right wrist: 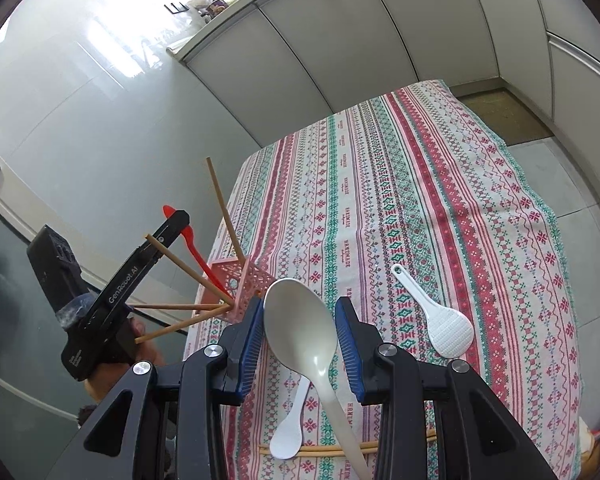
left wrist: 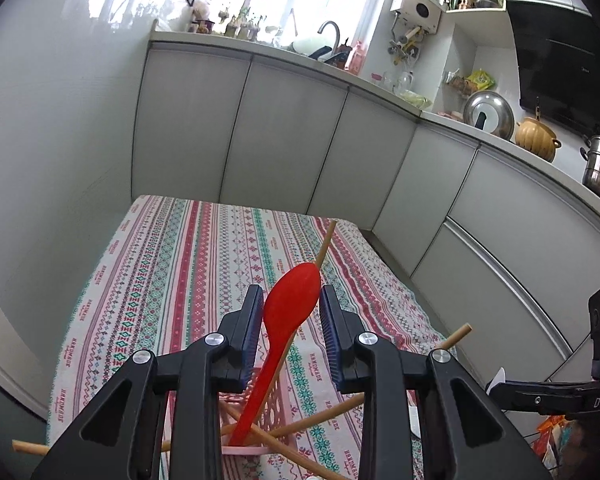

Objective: Organize utensils
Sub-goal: 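Carry the red spoon and white spoon up over the pink basket, then open the left tool to drop the red spoon while the right tool drops the white spoon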

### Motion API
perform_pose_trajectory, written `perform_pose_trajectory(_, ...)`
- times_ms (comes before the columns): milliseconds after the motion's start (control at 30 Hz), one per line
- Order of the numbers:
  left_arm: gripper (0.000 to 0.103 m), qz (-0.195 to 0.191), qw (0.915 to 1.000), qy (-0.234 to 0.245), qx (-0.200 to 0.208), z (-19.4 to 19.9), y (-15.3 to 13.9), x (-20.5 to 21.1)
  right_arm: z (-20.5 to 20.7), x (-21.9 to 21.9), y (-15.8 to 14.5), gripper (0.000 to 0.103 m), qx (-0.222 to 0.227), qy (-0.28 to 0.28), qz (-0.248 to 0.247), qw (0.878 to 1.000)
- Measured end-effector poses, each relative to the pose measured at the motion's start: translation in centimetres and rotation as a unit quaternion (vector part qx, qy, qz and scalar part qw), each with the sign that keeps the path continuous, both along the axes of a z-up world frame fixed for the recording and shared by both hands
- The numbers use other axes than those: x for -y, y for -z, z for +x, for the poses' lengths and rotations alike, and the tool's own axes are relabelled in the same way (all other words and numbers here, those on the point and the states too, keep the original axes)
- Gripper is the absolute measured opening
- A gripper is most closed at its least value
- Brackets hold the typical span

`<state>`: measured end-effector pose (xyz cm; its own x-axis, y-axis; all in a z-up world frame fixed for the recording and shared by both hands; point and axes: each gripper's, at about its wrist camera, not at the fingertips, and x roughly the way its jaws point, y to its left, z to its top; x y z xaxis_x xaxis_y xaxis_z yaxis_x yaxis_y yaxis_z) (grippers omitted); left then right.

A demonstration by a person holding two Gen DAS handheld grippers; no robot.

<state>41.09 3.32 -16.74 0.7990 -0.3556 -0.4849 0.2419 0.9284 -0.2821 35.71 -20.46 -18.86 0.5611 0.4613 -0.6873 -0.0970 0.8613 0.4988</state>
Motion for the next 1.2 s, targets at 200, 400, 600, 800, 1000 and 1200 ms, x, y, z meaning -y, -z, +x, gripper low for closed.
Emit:
perform_pose_trajectory(200, 0.04, -0.004, 0.9992, -0.001, -0.04, -0.6, 0.3, -0.1, -0.7, 0.0, -0.9, 0.037, 0.01, 0.007, 0.01, 1.0)
perform_pose_trajectory(400, 0.067, -0.012, 0.9989, -0.022, -0.039, -3.1, -2.2, -1.1, -1.5, 0.2, -2.5, 0.037, 0.033, 0.013, 0.023, 0.999)
perform_pose_trajectory(600, 0.074, 0.002, 0.9969, -0.049, -0.062, -7.2, -4.6, -3.1, -2.1, -0.4, -4.9, 0.036, 0.072, 0.0, 0.056, 0.996)
perform_pose_trajectory(800, 0.076, 0.024, 0.9901, -0.094, -0.102, -10.7, -4.4, -6.5, -2.9, -1.8, -8.8, 0.036, 0.138, -0.006, 0.1, 0.985)
perform_pose_trajectory(1000, 0.076, 0.081, 0.9795, -0.116, -0.144, -11.2, -2.8, -8.1, -4.0, -6.0, -12.9, 0.036, 0.211, -0.013, 0.109, 0.971)
perform_pose_trajectory(1200, 0.076, 0.139, 0.9614, -0.126, -0.201, -10.2, -0.4, -9.2, -3.8, -13.2, -13.1, 0.036, 0.294, 0.006, 0.088, 0.952)
